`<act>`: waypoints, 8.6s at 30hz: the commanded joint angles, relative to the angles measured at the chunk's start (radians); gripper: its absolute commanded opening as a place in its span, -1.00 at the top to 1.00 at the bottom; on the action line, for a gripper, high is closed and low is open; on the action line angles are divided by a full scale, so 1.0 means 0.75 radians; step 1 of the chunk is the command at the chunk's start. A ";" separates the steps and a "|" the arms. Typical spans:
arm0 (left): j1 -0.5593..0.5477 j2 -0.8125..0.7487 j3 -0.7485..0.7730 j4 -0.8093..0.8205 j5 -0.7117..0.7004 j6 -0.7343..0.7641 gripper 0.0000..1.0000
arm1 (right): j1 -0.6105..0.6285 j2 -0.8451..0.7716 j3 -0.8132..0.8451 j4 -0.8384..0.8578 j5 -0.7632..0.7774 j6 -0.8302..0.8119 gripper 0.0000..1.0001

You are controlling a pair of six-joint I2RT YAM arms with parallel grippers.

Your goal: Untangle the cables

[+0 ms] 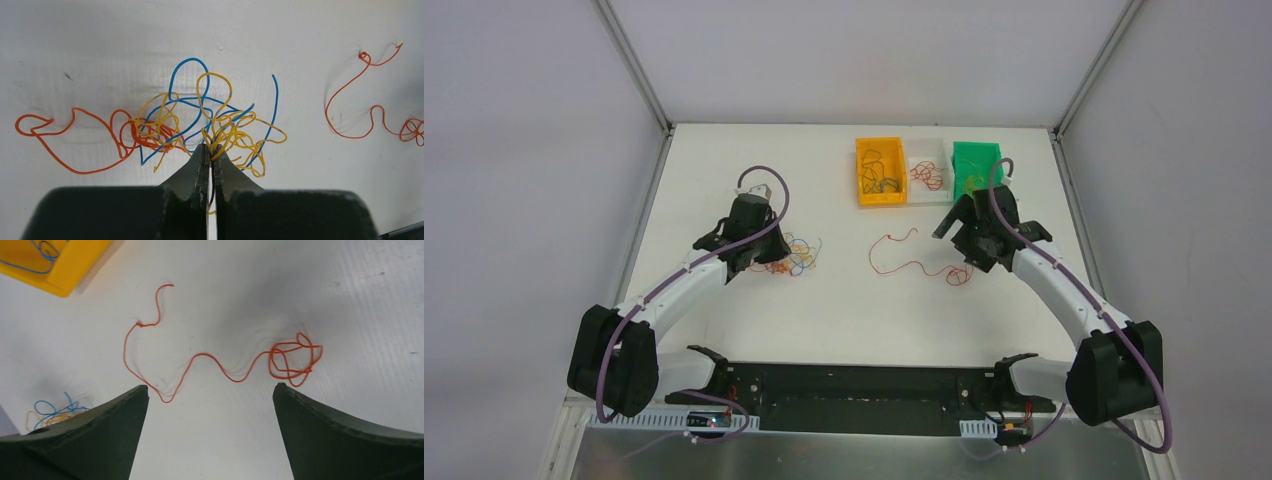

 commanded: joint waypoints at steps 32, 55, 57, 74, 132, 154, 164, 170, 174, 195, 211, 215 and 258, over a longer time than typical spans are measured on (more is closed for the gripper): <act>-0.001 -0.013 0.032 0.050 0.104 0.064 1.00 | 0.031 0.400 0.040 0.101 0.075 0.073 1.00; -0.017 -0.016 0.059 0.052 0.170 0.044 1.00 | -0.077 0.305 1.027 -0.263 0.092 -0.113 1.00; -0.019 -0.016 0.065 0.052 0.176 0.042 1.00 | -0.091 0.352 1.142 -0.287 0.085 -0.111 1.00; -0.044 -0.006 0.089 0.052 0.187 0.028 1.00 | -0.179 0.775 1.712 -0.378 0.089 -0.143 1.00; -0.059 -0.040 0.037 0.046 0.182 0.020 1.00 | 0.009 1.436 1.535 -0.452 0.247 -0.525 0.99; -0.076 0.005 0.055 0.047 0.180 0.027 1.00 | 0.132 0.941 0.993 -0.304 0.249 -0.437 0.95; -0.081 -0.028 0.052 0.045 0.178 0.031 1.00 | 0.116 1.009 1.209 -0.387 0.285 -0.455 -0.33; -0.095 -0.021 0.056 0.046 0.201 0.033 1.00 | 0.145 0.851 1.100 -0.347 0.260 -0.485 -0.65; -0.151 0.015 0.096 0.056 0.225 0.048 1.00 | 0.187 0.721 0.986 -0.333 0.238 -0.515 -0.85; -0.409 0.140 0.225 0.146 0.313 0.067 -0.56 | 0.273 0.147 0.236 -0.020 -0.085 -0.449 -0.88; -0.416 0.239 0.340 -0.120 0.102 0.250 -0.45 | 0.400 0.101 0.043 0.046 -0.192 -0.388 -0.22; -0.416 0.306 0.392 -0.120 0.081 0.300 -0.45 | 0.414 0.170 0.078 0.054 -0.256 -0.366 -0.22; -0.032 -0.016 0.027 -0.203 -0.548 -0.004 1.00 | -0.265 -0.350 -0.114 -0.079 0.207 0.002 1.00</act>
